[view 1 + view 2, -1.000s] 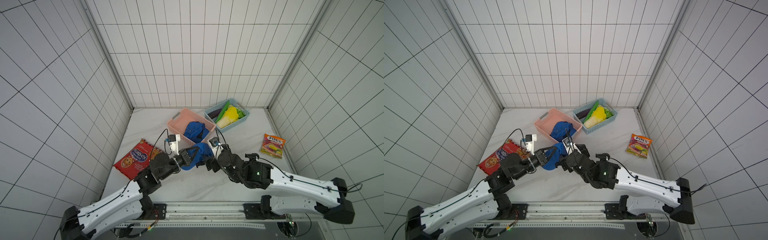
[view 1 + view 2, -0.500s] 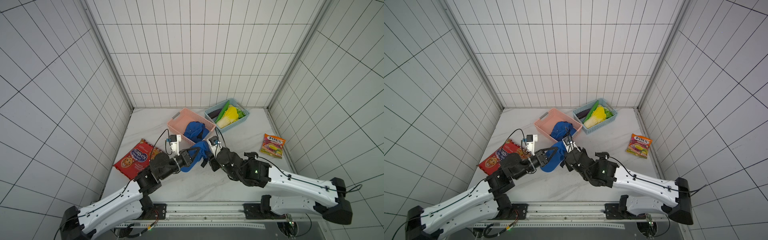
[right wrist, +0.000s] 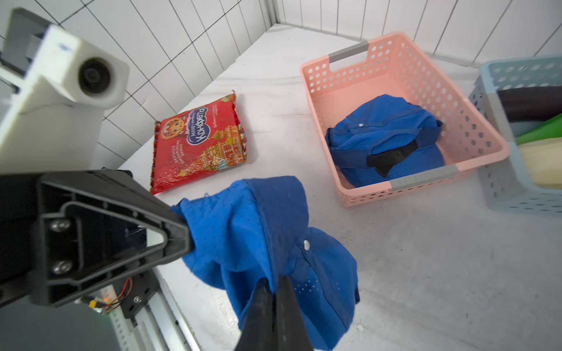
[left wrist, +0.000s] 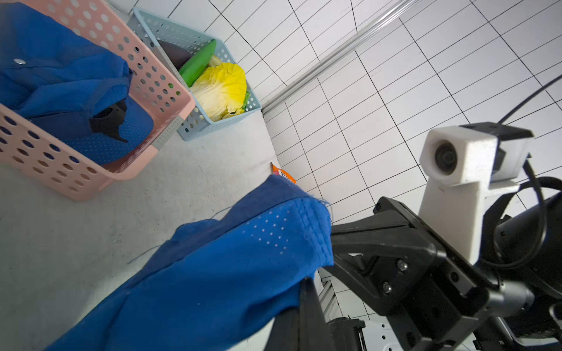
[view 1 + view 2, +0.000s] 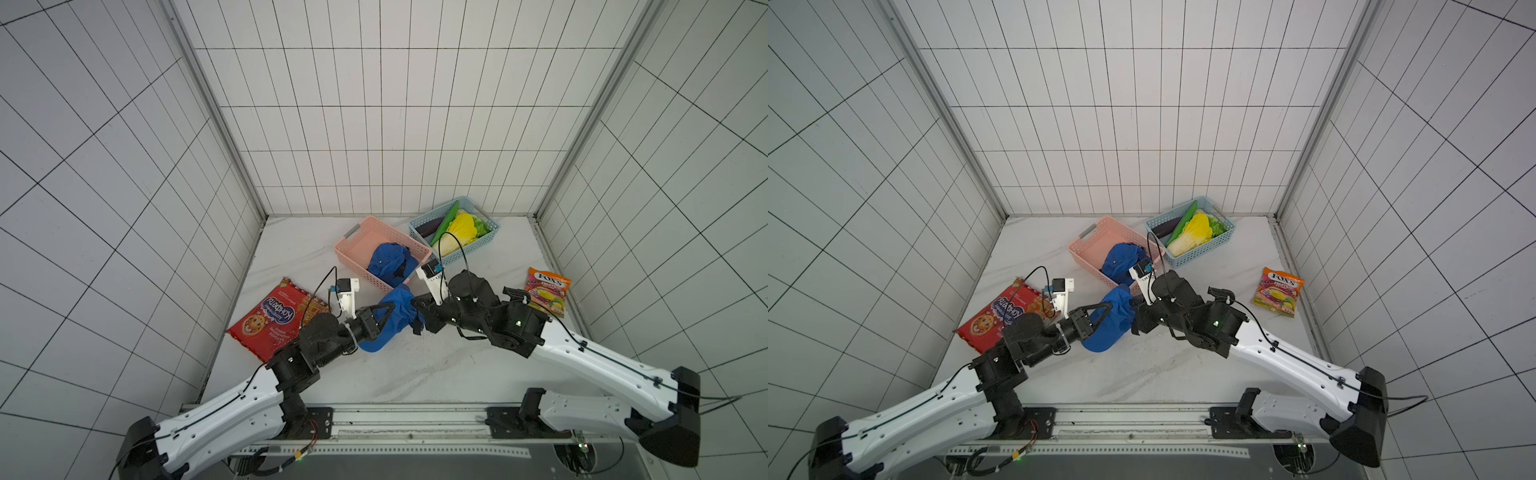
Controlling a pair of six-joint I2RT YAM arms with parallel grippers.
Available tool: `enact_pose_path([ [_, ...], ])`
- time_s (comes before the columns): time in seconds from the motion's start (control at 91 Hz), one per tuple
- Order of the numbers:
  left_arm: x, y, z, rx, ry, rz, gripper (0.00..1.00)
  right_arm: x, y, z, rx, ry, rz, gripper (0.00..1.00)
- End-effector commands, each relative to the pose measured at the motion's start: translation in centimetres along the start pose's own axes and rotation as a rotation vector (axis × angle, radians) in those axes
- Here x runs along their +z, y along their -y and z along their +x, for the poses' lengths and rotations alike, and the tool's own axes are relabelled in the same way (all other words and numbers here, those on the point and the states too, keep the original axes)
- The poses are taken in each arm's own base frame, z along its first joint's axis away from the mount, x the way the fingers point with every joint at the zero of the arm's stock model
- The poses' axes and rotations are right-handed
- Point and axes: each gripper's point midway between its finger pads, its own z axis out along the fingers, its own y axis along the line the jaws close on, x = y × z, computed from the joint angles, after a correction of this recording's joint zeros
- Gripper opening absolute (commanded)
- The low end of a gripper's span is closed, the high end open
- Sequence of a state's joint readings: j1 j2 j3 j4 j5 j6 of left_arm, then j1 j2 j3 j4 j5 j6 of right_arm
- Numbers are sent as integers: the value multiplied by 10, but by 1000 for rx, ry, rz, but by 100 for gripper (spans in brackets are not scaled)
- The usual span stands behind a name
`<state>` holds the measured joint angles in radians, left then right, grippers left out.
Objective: Turn the baseball cap inside out
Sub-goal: Turn over the baseball cap.
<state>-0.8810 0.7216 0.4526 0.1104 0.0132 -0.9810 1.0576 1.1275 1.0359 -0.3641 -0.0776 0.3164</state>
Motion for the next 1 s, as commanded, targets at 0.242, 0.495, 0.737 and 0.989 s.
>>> enact_pose_path([
  [0.242, -7, -37, -2, -50, 26, -84, 1, -22, -61, -3, 129, -94, -485, 0],
  [0.495, -24, -39, -6, -22, 47, -95, 40, -24, -53, -16, 158, -41, -475, 0],
  [0.737, -41, -19, 8, 31, 7, 66, 51, -30, -52, -32, 173, 18, -504, 0],
  [0.989, -36, -6, 19, 77, -17, 200, 55, -34, -49, -37, 188, 42, -521, 0],
])
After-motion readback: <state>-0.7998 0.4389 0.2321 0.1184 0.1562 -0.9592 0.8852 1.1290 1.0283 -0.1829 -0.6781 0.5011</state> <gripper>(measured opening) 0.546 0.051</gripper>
